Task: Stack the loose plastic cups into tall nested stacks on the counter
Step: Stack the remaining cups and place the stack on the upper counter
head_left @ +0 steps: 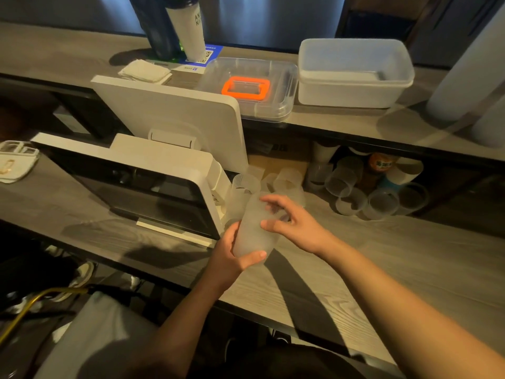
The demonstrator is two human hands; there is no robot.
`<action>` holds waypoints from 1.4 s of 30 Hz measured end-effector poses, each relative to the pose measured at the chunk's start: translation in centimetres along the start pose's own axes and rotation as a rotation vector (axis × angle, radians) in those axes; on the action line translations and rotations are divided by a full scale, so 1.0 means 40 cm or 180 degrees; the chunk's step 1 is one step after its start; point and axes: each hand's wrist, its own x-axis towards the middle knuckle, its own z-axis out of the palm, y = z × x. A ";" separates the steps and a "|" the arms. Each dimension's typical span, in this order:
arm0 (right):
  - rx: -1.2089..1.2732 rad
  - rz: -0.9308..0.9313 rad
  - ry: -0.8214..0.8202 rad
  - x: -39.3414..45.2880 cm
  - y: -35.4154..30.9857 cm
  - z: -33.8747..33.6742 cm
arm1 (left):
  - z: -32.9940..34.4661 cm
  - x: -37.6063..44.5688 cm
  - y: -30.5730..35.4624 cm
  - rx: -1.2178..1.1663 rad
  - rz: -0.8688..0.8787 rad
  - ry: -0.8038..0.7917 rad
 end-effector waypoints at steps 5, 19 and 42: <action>0.0479 0.0208 -0.0084 -0.002 0.019 0.031 | 0.003 0.000 -0.006 0.0007 0.0016 0.0090; -0.1089 0.0383 0.0480 0.100 0.148 -0.002 | -0.005 -0.012 -0.061 -0.0126 -0.0657 0.0544; 0.1119 0.0652 0.1302 0.095 0.149 -0.055 | -0.011 0.017 -0.048 -0.0046 -0.0610 0.0401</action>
